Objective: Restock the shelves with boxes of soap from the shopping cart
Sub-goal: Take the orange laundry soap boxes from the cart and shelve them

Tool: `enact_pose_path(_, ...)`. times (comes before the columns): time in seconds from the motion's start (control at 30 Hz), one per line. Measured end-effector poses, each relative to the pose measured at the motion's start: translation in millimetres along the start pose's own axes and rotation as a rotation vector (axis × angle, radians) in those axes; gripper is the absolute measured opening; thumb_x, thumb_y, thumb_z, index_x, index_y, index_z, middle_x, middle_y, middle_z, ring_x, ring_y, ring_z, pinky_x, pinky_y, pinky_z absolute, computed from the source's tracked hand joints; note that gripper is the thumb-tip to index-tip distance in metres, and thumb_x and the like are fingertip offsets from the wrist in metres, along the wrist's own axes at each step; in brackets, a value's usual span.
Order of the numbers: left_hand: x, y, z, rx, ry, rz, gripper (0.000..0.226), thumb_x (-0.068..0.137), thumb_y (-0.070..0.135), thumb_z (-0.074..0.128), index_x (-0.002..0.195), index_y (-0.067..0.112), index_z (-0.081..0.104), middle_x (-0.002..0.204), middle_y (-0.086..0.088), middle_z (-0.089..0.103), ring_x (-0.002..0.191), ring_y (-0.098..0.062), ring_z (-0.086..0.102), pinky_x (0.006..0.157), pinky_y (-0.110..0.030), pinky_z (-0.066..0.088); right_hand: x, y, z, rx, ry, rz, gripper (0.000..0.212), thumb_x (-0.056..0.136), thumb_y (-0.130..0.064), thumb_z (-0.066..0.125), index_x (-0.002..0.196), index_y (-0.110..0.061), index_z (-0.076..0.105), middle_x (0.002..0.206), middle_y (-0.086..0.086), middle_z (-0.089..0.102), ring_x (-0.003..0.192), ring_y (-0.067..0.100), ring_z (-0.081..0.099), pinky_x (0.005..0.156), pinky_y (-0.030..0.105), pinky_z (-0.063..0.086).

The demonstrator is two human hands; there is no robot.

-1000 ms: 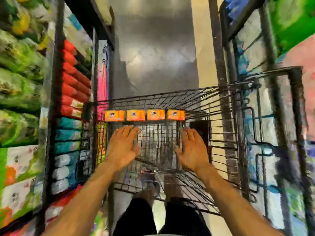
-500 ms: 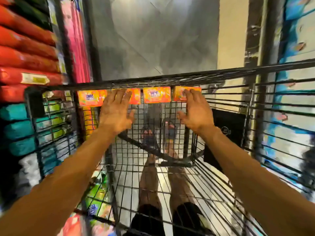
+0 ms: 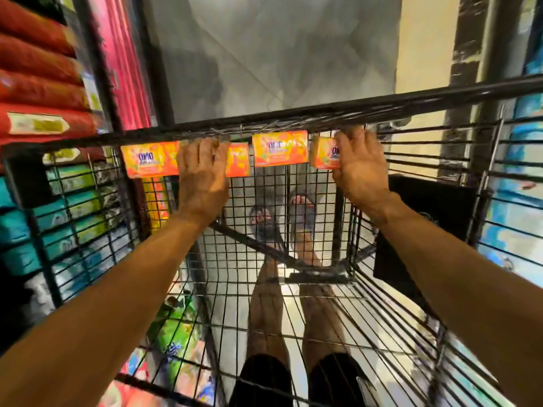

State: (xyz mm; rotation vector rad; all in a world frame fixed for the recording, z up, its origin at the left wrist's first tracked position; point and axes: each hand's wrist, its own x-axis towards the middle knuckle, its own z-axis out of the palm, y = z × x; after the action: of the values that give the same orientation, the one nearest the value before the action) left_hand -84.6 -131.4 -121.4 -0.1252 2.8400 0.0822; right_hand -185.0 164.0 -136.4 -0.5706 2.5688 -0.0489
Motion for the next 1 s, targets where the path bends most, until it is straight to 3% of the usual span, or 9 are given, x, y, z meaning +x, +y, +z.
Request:
enact_pose_path(0.13,-7,-4,-4,-0.060,-0.005,0.079,0.063,0.079,0.012,0.072,0.138,0.008,0.050,0.133,-0.016,0.053,0.123,-0.036,0.046,0.114,-0.056,0.028,-5,-3,-1,0.036,-0.079,-0.011,0.070,0.080,-0.010,0.075,0.144,-0.009,0.044,0.138,0.020,0.050,0.127,0.038,0.048,0.112,0.047,0.038)
enact_pose_path(0.27,-16,-8,-25,-0.141,-0.105,0.123,0.077,0.069,0.025,0.084,0.138,0.014,0.051,0.128,-0.012,0.059,0.125,-0.032,0.050,0.122,-0.054,0.014,-33,-7,-20,0.109,-0.094,-0.043,0.081,0.078,-0.029,0.084,0.146,-0.011,0.043,0.136,0.017,0.053,0.122,0.036,0.051,0.106,0.047,0.041)
enact_pose_path(0.37,-38,-6,-53,-0.297,-0.102,0.126,0.078,0.067,0.030,0.086,0.136,0.013,0.056,0.118,-0.014,0.058,0.117,-0.032,0.050,0.118,-0.058,0.025,-64,-12,-41,0.209,-0.038,-0.043,0.087,0.075,-0.042,0.083,0.147,-0.010,0.047,0.134,0.019,0.052,0.121,0.039,0.050,0.105,0.048,0.042)
enact_pose_path(0.47,-69,-1,-92,-0.679,-0.171,-0.044,0.077,0.068,0.037,0.082,0.139,0.017,0.057,0.127,-0.010,0.052,0.118,-0.029,0.053,0.104,-0.045,0.046,-100,-20,-73,0.451,-0.013,-0.031,0.087,0.074,-0.052,0.069,0.146,-0.006,0.052,0.128,0.019,0.053,0.116,0.037,0.052,0.097,0.043,0.048)
enact_pose_path(0.63,-129,1,-157,-1.027,-0.190,-0.234,0.076,0.069,0.048,0.072,0.137,0.017,0.059,0.125,-0.009,0.050,0.117,-0.023,0.053,0.099,-0.034,0.047,-160,-40,-135,0.720,-0.047,-0.035,0.092,0.076,-0.064,0.062,0.150,-0.011,0.048,0.118,0.005,0.044,0.105,0.021,0.052,0.092,0.033,0.051)
enact_pose_path(0.7,-159,3,-188,-1.099,-0.205,-0.319,0.059,0.081,0.033,0.076,0.135,0.028,0.054,0.140,-0.013,0.042,0.126,-0.020,0.048,0.097,-0.028,0.043,-188,-52,-160,0.753,-0.082,-0.038,0.095,0.074,-0.066,0.058,0.152,-0.013,0.047,0.121,0.005,0.044,0.109,0.016,0.049,0.094,0.025,0.045)
enact_pose_path(0.8,-199,3,-219,-1.205,-0.206,-0.366,0.055,0.083,0.020,0.075,0.131,0.036,0.052,0.138,-0.008,0.042,0.123,-0.010,0.047,0.093,-0.012,0.039,-224,-68,-193,0.938,-0.147,0.015,0.093,0.069,-0.056,0.071,0.150,-0.018,0.045,0.129,0.005,0.049,0.111,0.017,0.057,0.095,0.025,0.049)
enact_pose_path(0.9,-243,6,-246,-1.323,-0.154,-0.409,0.061,0.084,0.001,0.075,0.139,0.019,0.055,0.113,0.006,0.055,0.091,0.010,0.059,0.071,-0.003,0.044,-260,-84,-211,1.065,-0.195,0.032,0.067,0.081,-0.012,0.082,0.136,-0.016,0.044,0.121,0.005,0.056,0.093,0.012,0.063,0.075,0.018,0.054)
enact_pose_path(1.0,-290,13,-266,-1.470,-0.027,-0.493,0.063,0.073,0.004,0.083,0.131,0.013,0.060,0.122,0.003,0.064,0.107,0.007,0.062,0.079,-0.008,0.047,-292,-94,-216,1.097,-0.138,0.002,0.054,0.074,-0.007,0.080,0.117,-0.027,0.055,0.110,0.010,0.061,0.089,0.017,0.061,0.071,0.031,0.056)
